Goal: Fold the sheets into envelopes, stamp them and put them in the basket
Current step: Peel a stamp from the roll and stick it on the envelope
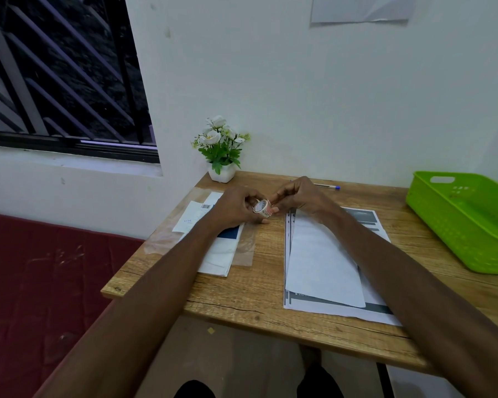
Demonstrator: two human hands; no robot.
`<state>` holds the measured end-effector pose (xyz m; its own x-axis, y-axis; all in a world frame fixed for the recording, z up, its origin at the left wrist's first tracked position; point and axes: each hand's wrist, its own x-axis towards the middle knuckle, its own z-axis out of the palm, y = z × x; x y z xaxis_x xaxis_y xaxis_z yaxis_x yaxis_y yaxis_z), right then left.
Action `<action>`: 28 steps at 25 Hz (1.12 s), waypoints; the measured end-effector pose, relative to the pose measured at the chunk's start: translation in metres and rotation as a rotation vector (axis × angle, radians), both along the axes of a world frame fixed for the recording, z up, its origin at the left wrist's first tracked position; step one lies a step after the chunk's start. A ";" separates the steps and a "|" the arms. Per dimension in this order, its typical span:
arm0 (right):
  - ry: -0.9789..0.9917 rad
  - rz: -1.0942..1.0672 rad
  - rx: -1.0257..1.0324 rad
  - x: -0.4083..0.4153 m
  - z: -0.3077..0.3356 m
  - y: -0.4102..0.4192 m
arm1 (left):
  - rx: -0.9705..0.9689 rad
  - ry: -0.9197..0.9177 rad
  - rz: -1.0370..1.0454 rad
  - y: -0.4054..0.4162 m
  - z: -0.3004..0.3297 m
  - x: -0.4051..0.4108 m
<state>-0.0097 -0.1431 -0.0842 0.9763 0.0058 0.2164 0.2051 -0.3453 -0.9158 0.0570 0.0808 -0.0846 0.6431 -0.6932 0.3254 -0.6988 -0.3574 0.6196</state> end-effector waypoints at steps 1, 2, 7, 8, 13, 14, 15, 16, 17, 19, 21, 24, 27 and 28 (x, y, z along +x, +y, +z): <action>0.005 0.002 0.008 -0.001 0.001 0.000 | 0.010 -0.008 0.000 0.001 0.001 0.000; 0.011 0.008 0.027 -0.001 0.001 0.000 | 0.010 -0.011 0.001 0.001 0.001 0.001; 0.024 0.001 0.088 -0.006 0.005 0.003 | -0.034 -0.049 -0.017 0.002 0.001 -0.001; 0.027 -0.001 0.077 -0.007 0.007 0.004 | -0.044 -0.058 -0.021 0.002 0.000 -0.001; -0.032 0.011 -0.019 -0.009 0.012 0.010 | -0.081 -0.005 0.016 0.003 0.001 -0.002; -0.050 0.009 -0.025 -0.010 0.013 0.010 | -0.082 0.000 0.020 0.003 0.001 -0.002; -0.063 0.015 -0.029 -0.011 0.014 0.009 | -0.086 0.007 0.021 0.004 0.002 -0.003; -0.069 0.026 -0.033 -0.012 0.016 0.009 | -0.091 0.015 0.019 0.004 0.003 -0.003; -0.070 0.039 -0.038 -0.014 0.018 0.008 | -0.096 0.019 0.014 0.005 0.003 -0.003; -0.078 0.047 -0.054 -0.017 0.022 0.007 | -0.098 0.007 0.005 0.004 0.005 -0.005; -0.078 0.037 -0.049 -0.020 0.024 0.006 | -0.076 -0.027 0.018 0.001 0.008 -0.008; -0.074 0.008 -0.014 -0.024 0.029 0.004 | 0.039 -0.140 0.043 -0.006 0.018 -0.001; -0.080 -0.079 0.018 -0.027 0.036 0.000 | 0.150 -0.233 0.051 -0.022 0.030 0.012; -0.091 -0.123 0.046 -0.028 0.037 -0.004 | 0.205 -0.259 0.054 -0.030 0.034 0.016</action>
<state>-0.0381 -0.1467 -0.0468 0.9454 -0.1242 0.3012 0.2467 -0.3311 -0.9108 0.0734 0.0510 -0.0503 0.5944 -0.7285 0.3405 -0.8006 -0.4965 0.3354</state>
